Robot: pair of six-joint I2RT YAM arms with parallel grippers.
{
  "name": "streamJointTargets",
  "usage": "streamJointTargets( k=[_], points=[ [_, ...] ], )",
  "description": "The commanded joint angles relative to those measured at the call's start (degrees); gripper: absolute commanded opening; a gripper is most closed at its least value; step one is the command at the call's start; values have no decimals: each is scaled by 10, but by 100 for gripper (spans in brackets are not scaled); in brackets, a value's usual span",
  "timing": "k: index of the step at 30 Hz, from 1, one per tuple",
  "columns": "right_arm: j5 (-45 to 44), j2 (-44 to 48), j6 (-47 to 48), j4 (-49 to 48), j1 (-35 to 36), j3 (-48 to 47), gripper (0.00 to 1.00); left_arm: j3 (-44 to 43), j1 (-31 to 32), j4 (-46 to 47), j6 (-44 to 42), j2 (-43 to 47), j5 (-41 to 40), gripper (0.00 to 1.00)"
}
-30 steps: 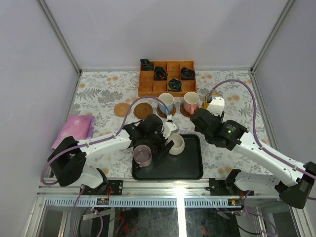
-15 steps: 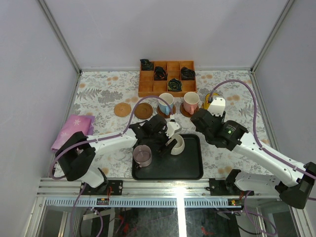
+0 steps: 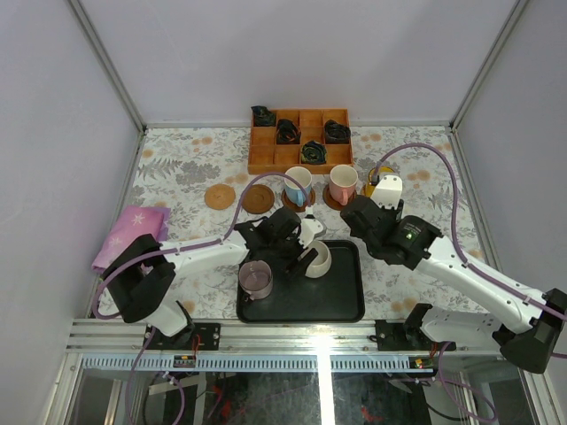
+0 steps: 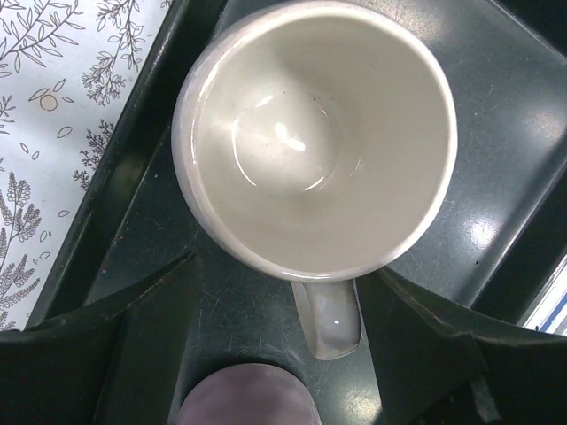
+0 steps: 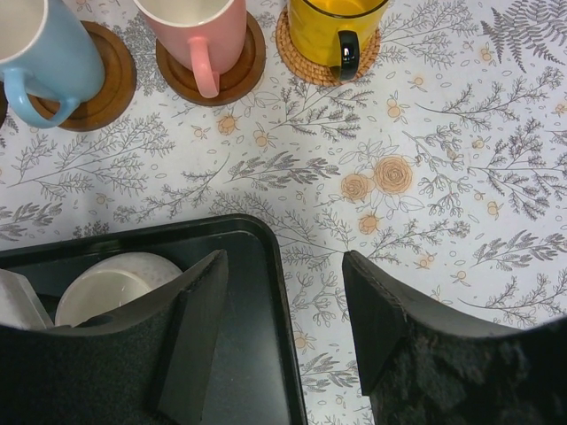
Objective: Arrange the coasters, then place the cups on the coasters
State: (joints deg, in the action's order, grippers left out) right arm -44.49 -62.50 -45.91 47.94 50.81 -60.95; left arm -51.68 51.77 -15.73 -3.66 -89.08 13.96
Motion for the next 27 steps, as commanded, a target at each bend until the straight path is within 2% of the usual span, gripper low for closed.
streamJointTargets(
  k=[1, 3, 5, 6, 11, 14, 19, 27],
  points=[
    [-18, -7, -5, -9, -4, 1, 62, -3, 6, 31, 3, -2, -7, 67],
    [-16, -11, -4, -10, -4, 1, 62, -2, 6, 29, 3, -2, -6, 61],
    [-15, -16, -3, -11, -4, 1, 62, 1, 7, 29, 3, -1, -6, 42],
    [-14, -18, -3, -12, -4, -1, 62, 2, 7, 29, 4, -1, -6, 37],
    [-10, -29, 3, -14, -4, -7, 62, 8, 7, 28, 6, 0, -2, 27],
    [-9, -32, 4, -13, -4, -9, 62, 12, 8, 29, 7, 6, 1, 2],
    [-10, -33, 5, -11, -4, -11, 63, 16, 7, 30, 6, 25, 8, 0],
    [-25, -24, 5, -15, -4, -7, 62, -5, 8, 32, 22, 98, -24, 0]
  ],
)
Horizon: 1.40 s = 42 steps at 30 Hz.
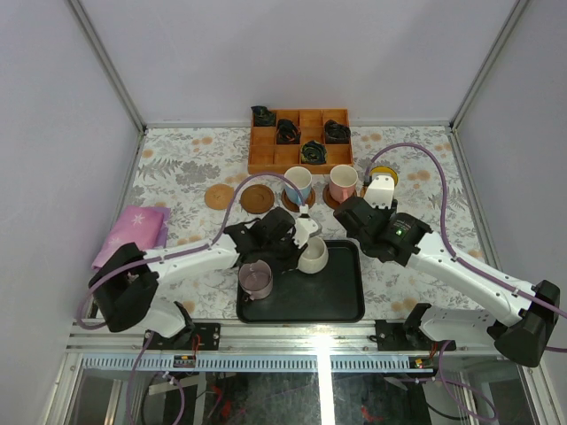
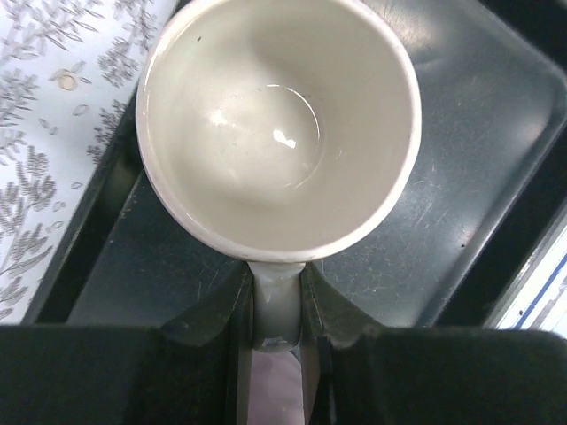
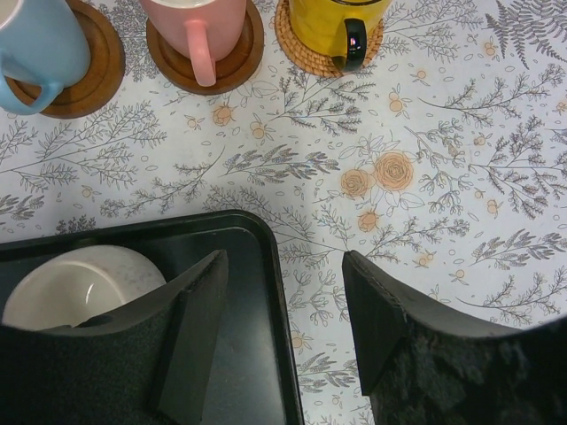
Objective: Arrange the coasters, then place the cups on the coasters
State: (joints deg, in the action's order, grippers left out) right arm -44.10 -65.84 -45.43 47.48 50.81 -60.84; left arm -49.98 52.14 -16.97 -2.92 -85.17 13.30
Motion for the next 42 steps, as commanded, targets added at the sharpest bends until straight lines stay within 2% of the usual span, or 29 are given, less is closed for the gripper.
streamJointTargets(
  k=[1, 6, 11, 15, 18, 25, 32, 38, 42],
  points=[
    [-31, 11, 1, -13, -4, -7, 62, -28, 4, 41, 19, 68, -26, 0],
    [-39, 18, 11, -33, -4, -6, 60, -55, 5, 24, 41, 119, -90, 0],
    [-59, 16, 56, -54, -4, -25, 59, -87, 4, -2, 70, 161, -208, 0],
    [-76, 13, 94, -69, -8, -40, 59, -131, -6, -18, 112, 155, -330, 0],
    [-61, 12, 129, -101, -26, -44, 58, -159, -36, -22, 151, 134, -377, 0],
    [33, -17, 205, -165, -135, -77, 59, -186, -154, -27, 228, 73, -362, 0],
    [137, -55, 251, -198, -245, -96, 59, -234, -221, -52, 257, -10, -322, 0],
    [185, -71, 251, -217, -271, -94, 59, -314, -240, -122, 249, -93, -312, 0],
    [204, -83, 249, -217, -272, -95, 59, -326, -251, -125, 252, -126, -299, 0]
  ],
)
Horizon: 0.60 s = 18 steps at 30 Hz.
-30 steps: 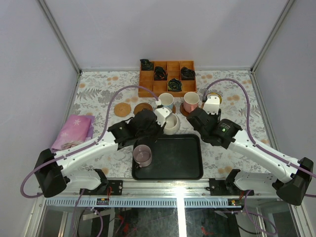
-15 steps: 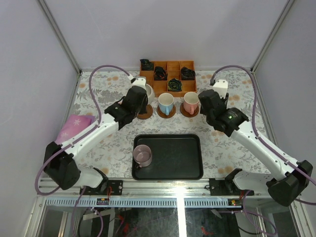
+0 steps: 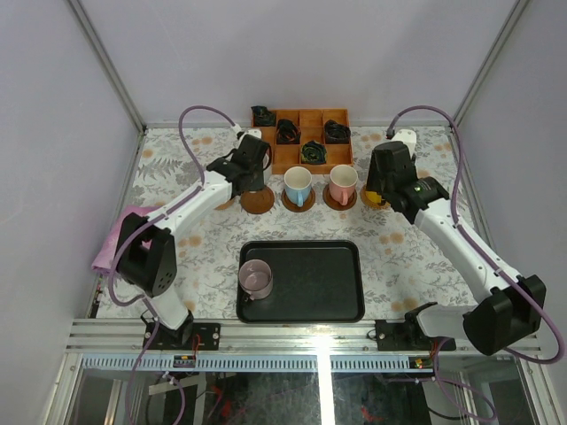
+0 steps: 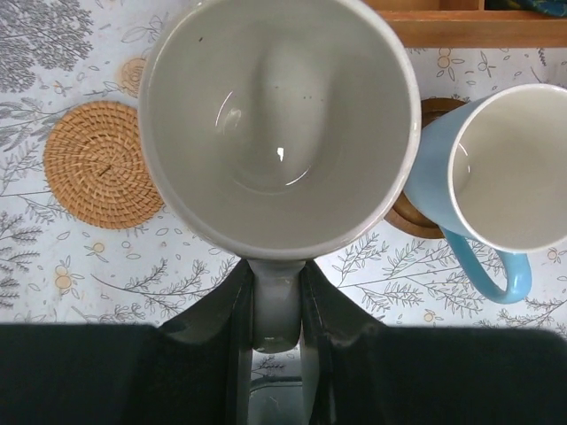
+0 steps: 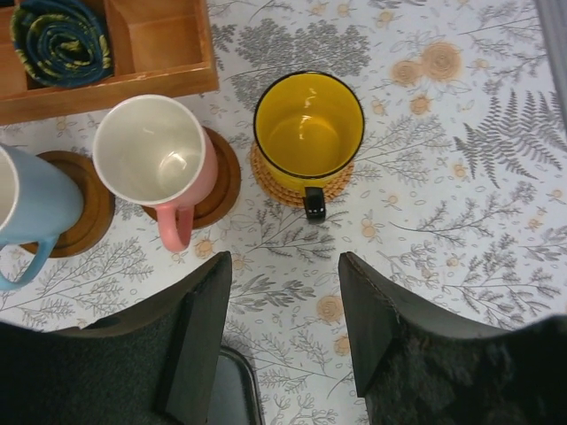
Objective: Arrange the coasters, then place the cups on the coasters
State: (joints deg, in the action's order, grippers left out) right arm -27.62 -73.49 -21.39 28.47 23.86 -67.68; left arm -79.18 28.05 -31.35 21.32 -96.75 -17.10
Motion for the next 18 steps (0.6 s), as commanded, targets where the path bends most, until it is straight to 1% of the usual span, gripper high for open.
streamJointTargets(
  k=[1, 11, 18],
  points=[
    [39, -9, 10, -25, -3, -27, 59, -32, -12, 23, 10, -15, 6, 0],
    [41, -18, 26, -17, -2, -28, 59, 20, -19, 67, 32, -31, 21, 0],
    [50, -30, 24, -17, -3, -34, 58, 35, -20, 81, 34, -37, 32, 0]
  ],
)
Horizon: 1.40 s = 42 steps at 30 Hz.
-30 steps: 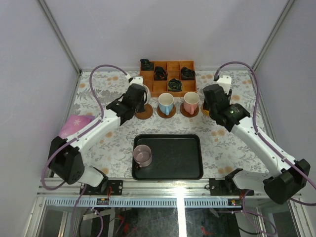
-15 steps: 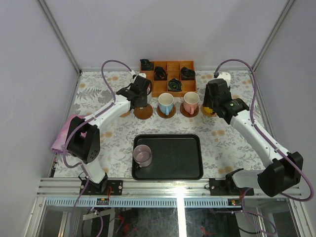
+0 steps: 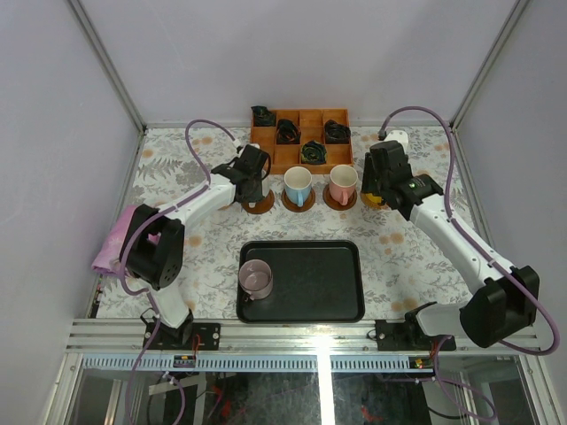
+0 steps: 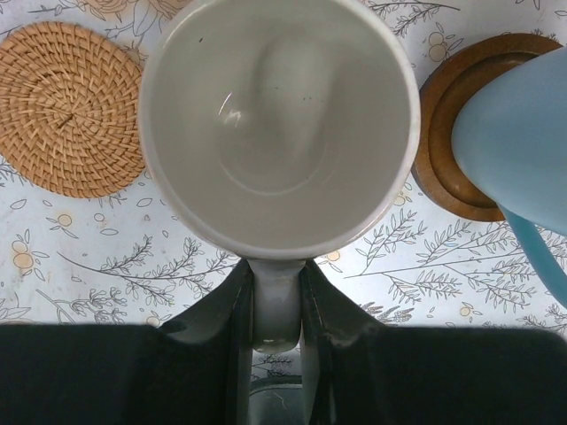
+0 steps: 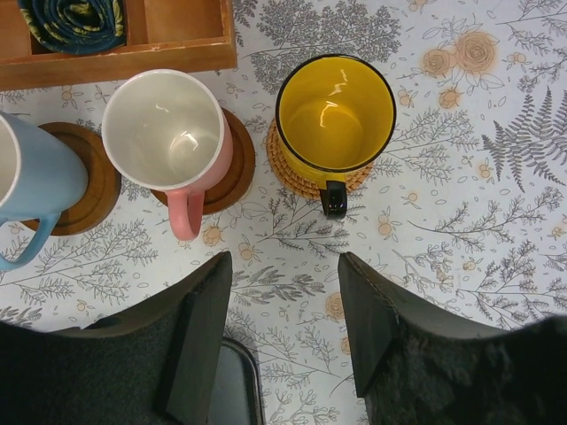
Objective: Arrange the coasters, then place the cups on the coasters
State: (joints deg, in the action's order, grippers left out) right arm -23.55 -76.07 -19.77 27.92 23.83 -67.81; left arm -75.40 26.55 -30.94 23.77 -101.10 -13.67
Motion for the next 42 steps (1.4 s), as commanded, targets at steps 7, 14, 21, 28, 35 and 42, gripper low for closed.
streamJointTargets(
  k=[7, 14, 21, 28, 35, 42],
  points=[
    [15, -12, 8, -11, -2, -35, 58, 26, -5, 90, 17, 17, 7, 0],
    [22, -14, 7, -14, -3, -35, 58, 47, -5, 105, 20, 18, 14, 0],
    [27, -17, 5, -15, -3, -33, 58, 49, -5, 113, 17, 16, 20, 0],
    [30, -20, 5, -16, -2, -35, 58, 53, -5, 122, 17, 10, 22, 0],
    [38, -21, 5, -16, -2, -33, 58, 56, -5, 121, 17, 13, 17, 11],
    [41, -23, 4, -16, -2, -33, 58, 58, -5, 110, 17, 22, 20, 37]
  ],
)
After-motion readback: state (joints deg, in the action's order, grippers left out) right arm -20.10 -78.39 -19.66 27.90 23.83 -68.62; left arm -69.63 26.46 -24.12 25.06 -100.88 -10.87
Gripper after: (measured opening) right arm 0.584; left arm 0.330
